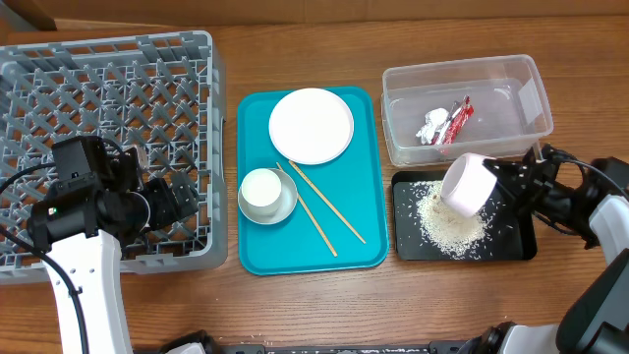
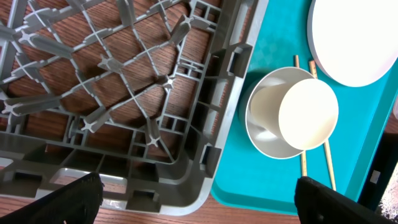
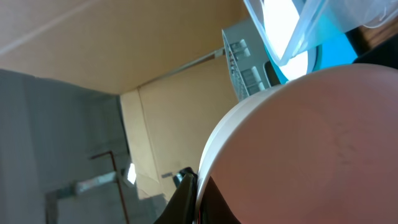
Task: Sort waste into correct bins and load items into the dishwasher
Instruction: 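Tip the pink bowl over the black tray to dump the rice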
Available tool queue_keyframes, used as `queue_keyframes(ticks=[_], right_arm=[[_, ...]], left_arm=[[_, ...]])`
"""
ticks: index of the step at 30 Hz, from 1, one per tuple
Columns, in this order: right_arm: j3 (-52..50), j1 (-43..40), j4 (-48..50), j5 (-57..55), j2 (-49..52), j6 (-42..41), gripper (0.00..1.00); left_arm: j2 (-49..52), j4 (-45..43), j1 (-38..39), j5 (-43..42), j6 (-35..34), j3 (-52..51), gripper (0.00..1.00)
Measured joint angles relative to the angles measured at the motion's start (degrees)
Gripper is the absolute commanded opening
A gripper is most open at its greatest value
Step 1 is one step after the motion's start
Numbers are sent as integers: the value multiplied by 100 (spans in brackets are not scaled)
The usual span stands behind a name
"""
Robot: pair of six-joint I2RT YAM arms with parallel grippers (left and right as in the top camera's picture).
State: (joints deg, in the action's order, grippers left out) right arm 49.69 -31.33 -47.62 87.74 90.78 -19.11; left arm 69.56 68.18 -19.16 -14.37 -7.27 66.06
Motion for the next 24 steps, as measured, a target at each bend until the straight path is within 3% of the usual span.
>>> queue_keyframes(ticks=[11,16,17,24], right_arm=[[0,-85,-94,22,0,-107,4],[0,35,-85,22,0,431,4],[0,79,-87,20,0,564,8],[-9,247,-162,-149,0,1392,4]], left_arm=[[0,-2,0,0,0,0,100],[0,-2,0,0,0,0,100],[0,-2,0,0,0,0,100],[0,-2,0,0,0,0,100]])
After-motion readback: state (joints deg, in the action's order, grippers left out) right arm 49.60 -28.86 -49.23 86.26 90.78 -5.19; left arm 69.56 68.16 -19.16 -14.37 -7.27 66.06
